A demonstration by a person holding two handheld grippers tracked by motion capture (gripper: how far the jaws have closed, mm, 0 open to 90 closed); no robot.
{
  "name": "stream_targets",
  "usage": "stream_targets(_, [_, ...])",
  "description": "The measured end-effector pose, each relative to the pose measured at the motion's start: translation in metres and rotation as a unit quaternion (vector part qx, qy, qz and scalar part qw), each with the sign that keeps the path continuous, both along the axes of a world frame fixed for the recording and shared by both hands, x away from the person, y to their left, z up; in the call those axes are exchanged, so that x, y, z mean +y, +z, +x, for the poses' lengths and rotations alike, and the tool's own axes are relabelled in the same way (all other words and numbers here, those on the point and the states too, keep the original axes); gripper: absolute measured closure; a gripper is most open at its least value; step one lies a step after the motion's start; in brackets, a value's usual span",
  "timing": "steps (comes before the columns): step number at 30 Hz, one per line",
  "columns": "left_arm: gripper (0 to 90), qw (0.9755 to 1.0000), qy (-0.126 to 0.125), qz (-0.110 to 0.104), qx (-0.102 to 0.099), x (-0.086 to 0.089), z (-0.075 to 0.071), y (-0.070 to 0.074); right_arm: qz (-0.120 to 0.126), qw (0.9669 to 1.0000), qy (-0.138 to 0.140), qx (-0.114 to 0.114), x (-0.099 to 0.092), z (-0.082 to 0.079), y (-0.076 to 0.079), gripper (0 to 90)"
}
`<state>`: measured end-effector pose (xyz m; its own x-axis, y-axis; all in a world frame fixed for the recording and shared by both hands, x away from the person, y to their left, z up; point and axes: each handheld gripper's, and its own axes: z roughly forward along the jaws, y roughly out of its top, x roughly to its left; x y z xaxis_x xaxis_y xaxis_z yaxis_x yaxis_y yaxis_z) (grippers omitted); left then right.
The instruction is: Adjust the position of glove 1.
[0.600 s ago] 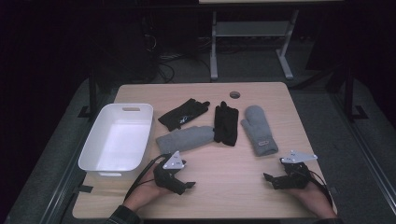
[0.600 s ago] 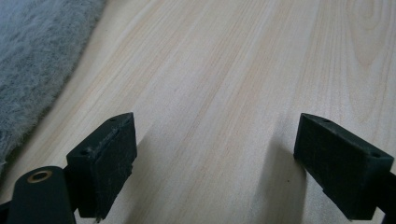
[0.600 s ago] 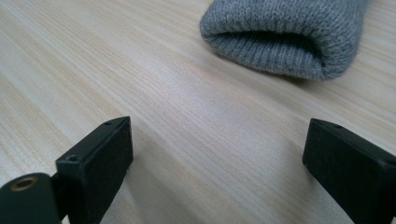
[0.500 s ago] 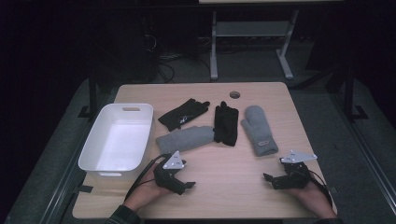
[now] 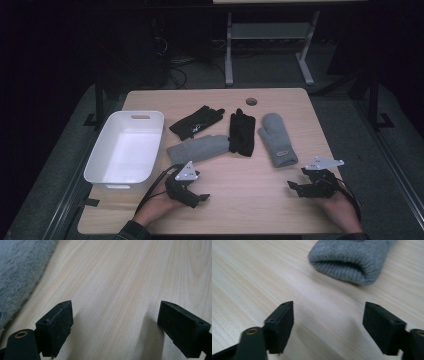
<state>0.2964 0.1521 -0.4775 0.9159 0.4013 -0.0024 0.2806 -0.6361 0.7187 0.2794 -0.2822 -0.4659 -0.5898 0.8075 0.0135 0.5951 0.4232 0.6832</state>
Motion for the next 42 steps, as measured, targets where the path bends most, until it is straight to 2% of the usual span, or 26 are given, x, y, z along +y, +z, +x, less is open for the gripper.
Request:
stream_targets(3, [12.2, 1.0000, 0.000, 0.000, 0.000, 0.000, 0.000, 0.000, 0.000, 1.0000, 0.000, 0.001, -0.003, 0.003, 0.005, 39.4])
stream_targets(6, [12.2, 1.0000, 0.001, -0.002, 0.001, 0.000, 0.000, 0.000, 0.016, 0.9998, 0.001, 0.012, -0.005, 0.007, 0.013, 54.3])
stream_targets(7, [12.2, 1.0000, 0.001, -0.002, 0.001, 0.000, 0.000, 0.000, 0.016, 0.9998, 0.001, 0.008, -0.005, 0.008, 0.015, 58.2])
stream_targets(11, [12.2, 1.0000, 0.000, -0.002, -0.002, 0.000, 0.000, 0.000, 0.023, 0.9997, 0.000, 0.006, -0.006, 0.014, 0.021, 67.4])
stream_targets(12, [12.2, 1.0000, 0.000, -0.002, -0.001, 0.000, 0.000, 0.000, 0.031, 0.9995, 0.001, 0.004, -0.006, 0.017, 0.024, 75.9])
stream_targets(13, [12.2, 1.0000, 0.001, -0.004, -0.001, 0.000, 0.000, 0.000, 0.031, 0.9995, 0.001, 0.004, -0.006, 0.017, 0.024, 75.9])
stream_targets(14, [12.2, 1.0000, 0.002, -0.005, -0.001, 0.000, 0.000, 0.000, 0.034, 0.9994, -0.001, 0.002, -0.006, 0.019, 0.026, 80.7])
stream_targets(15, [12.2, 1.0000, 0.003, -0.007, 0.000, -0.001, 0.000, -0.001, 0.036, 0.9993, 0.000, -0.006, -0.005, 0.020, 0.030, 89.5])
stream_targets(22, [12.2, 1.0000, 0.002, -0.004, -0.001, 0.000, 0.000, 0.000, 0.049, 0.9987, 0.005, -0.015, -0.004, 0.034, 0.039, 90.0])
stream_targets(35, [12.2, 1.0000, 0.002, -0.003, 0.000, 0.000, 0.000, 0.000, 0.050, 0.9985, 0.012, -0.016, -0.001, 0.061, 0.040, 90.0])
stream_targets(42, [12.2, 1.0000, 0.004, -0.004, 0.000, -0.001, 0.000, 0.000, 0.050, 0.9986, 0.015, -0.010, 0.003, 0.076, 0.034, 90.0])
